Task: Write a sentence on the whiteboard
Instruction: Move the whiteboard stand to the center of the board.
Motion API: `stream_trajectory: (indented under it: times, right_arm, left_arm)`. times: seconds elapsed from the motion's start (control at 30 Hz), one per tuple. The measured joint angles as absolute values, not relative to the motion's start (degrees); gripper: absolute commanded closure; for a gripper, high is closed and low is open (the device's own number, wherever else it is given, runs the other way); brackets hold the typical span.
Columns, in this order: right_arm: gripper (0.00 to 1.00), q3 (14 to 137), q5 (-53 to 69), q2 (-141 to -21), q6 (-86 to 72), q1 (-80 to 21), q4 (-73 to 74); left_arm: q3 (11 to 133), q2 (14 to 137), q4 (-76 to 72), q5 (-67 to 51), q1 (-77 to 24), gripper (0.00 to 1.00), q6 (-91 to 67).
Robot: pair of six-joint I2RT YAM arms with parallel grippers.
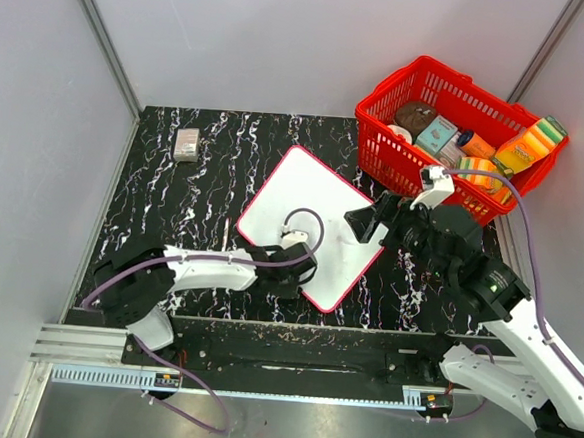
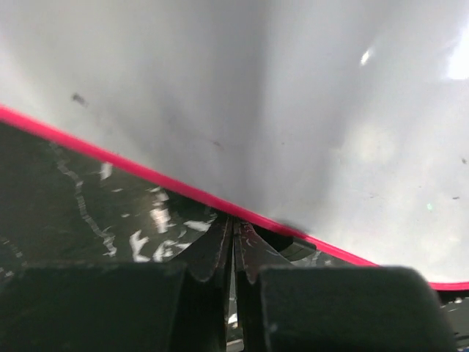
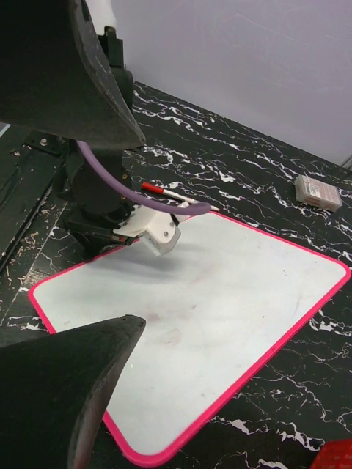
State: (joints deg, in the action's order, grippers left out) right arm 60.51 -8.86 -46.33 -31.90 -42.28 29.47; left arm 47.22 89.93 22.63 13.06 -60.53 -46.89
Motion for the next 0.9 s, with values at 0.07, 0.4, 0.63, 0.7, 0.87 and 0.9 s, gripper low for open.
stream_trajectory:
  times: [0.07, 0.4, 0.63, 0.7, 0.87, 0.9]
  right_arm:
    - [0.00, 60.51, -9.08, -45.98, -32.01, -42.28, 29.78]
    - [0.00, 60.51, -11.38, -41.69, -32.91, -42.28, 29.98]
    - [0.00, 60.51, -14.22, -38.74, -33.36, -42.28, 31.70]
    - [0.00, 60.51, -15.16, -38.11, -33.39, -42.28, 32.40]
    - [0.00, 60.53, -16.95, -36.86, -33.39, -42.28, 33.12]
    - [0.00, 60.58, -17.12, -36.71, -33.39, -42.28, 33.23]
  left_arm:
    - [49.60, 92.14, 22.68, 12.84, -61.54, 0.94, -47.11]
    - [62.22, 102.69, 23.97, 10.85, -63.75, 0.93, -47.42]
    - [73.23, 109.73, 25.69, 9.08, -63.81, 0.93, -46.59]
    - [75.94, 111.18, 25.56, 8.45, -63.81, 0.93, -46.35]
    - [79.96, 113.80, 25.56, 7.88, -63.81, 0.91, -45.39]
    - [80.40, 114.19, 25.45, 7.81, -63.81, 0.91, -45.19]
